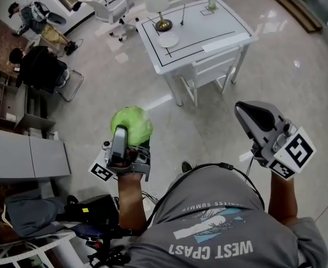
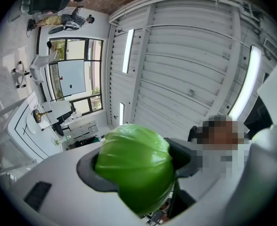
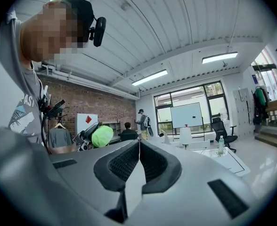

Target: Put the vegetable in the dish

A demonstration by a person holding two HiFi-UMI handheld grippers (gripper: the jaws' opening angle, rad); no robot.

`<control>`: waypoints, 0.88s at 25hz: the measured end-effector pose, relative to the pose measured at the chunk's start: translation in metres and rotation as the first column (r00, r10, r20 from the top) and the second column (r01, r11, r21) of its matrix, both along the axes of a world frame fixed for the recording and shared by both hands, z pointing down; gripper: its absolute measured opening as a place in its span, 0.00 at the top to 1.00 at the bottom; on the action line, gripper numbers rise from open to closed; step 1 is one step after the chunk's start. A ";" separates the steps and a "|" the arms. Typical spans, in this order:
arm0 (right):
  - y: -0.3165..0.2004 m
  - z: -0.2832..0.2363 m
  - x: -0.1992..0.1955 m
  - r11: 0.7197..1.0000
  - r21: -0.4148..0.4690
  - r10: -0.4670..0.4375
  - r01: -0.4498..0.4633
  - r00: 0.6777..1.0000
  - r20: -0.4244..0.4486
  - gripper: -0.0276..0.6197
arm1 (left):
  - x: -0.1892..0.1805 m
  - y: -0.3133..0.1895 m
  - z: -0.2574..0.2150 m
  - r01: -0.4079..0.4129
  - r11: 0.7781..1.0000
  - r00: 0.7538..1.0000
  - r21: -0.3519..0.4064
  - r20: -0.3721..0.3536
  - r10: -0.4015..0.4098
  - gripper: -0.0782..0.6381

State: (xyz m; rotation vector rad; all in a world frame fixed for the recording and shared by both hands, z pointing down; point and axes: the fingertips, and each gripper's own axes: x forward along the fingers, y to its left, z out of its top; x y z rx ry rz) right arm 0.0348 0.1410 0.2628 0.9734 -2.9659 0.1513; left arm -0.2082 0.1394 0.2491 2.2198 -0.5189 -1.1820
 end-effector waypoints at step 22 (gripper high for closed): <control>-0.103 0.006 -0.012 0.999 -0.025 -0.028 0.028 0.999 -0.025 0.95 | 0.004 -0.105 0.012 -0.014 0.999 1.000 -0.033 -0.020 0.014 0.47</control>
